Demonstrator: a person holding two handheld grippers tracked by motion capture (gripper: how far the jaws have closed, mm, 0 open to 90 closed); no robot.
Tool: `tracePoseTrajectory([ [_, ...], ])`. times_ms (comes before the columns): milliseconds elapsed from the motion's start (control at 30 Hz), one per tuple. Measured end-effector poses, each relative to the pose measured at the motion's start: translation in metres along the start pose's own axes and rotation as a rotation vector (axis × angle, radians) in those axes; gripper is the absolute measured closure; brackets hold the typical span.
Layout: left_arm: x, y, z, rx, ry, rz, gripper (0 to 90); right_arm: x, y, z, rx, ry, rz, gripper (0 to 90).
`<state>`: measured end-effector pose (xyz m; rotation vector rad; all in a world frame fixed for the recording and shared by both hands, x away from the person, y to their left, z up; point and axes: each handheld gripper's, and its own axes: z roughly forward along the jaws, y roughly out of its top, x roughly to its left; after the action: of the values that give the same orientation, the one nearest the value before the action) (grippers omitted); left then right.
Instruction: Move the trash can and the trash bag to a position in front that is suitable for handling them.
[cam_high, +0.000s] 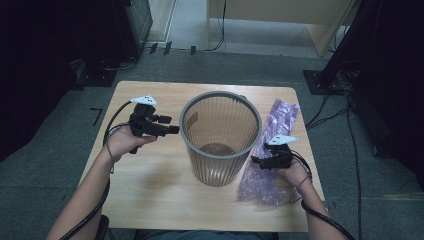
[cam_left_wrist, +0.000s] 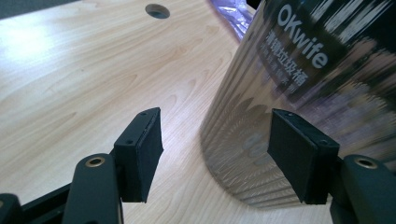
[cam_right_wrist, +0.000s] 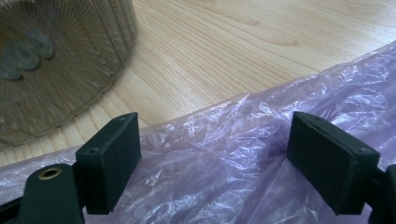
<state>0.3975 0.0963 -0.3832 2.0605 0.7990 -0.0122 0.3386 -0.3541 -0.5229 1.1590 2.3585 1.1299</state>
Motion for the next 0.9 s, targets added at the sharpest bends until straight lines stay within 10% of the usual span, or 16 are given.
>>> tracePoseTrajectory([
  [900,-0.002,0.044,-0.021,0.019,0.038,0.036,35.8,0.005,0.001,0.002,0.015,-0.025,-0.023,13.3],
])
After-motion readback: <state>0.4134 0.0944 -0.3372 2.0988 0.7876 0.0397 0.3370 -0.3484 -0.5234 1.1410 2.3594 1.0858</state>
